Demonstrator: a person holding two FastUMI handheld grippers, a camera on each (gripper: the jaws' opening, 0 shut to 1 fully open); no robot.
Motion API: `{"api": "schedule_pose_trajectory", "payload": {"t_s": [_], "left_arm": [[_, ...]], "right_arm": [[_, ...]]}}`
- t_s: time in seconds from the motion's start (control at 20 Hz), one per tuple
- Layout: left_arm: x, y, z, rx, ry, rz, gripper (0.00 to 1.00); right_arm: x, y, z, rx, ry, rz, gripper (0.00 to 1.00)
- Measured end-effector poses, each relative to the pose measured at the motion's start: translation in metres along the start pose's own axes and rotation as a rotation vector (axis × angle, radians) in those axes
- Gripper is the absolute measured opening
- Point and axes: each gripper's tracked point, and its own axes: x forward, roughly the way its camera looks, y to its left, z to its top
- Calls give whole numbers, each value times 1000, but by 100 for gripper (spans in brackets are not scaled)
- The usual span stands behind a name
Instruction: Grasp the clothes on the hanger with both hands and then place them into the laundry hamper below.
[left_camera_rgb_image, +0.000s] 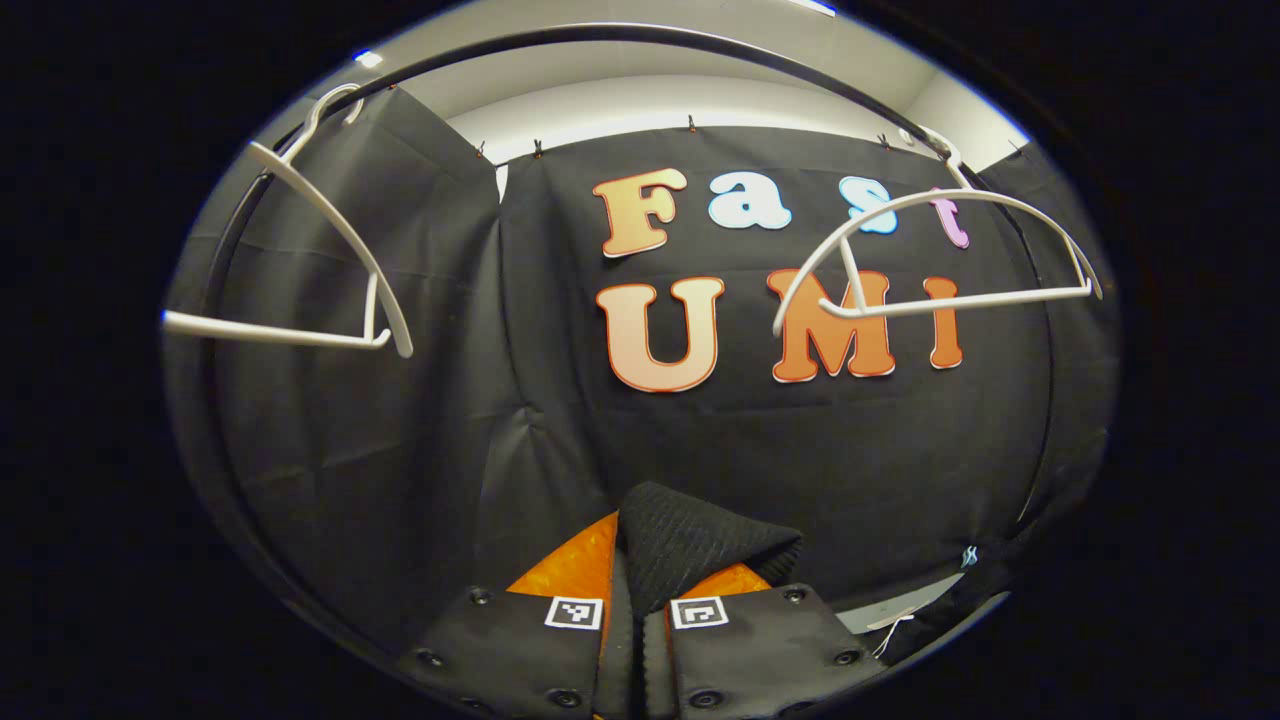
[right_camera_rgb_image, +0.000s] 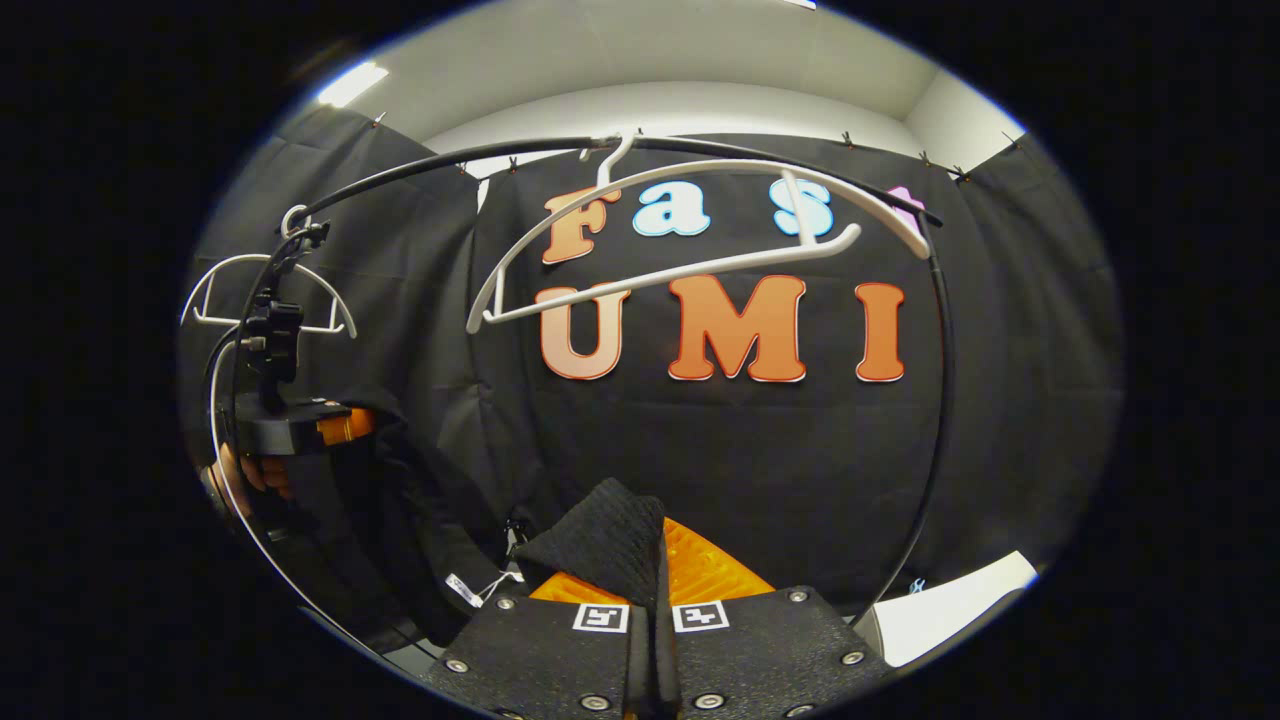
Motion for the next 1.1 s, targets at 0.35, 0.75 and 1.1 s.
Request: {"api": "schedule_pose_trajectory", "payload": {"t_s": [0.35,0.75,1.1], "left_arm": [[-35,-1,-95,15,176,-28,12],[-73,5,-215,22,431,-24,11],[-88,5,-265,18,524,-21,11]], "right_arm": [[16,49,-81,57,174,86,2],[7,73,-230,160,481,82,3],[-2,91,-273,207,565,86,5]]}}
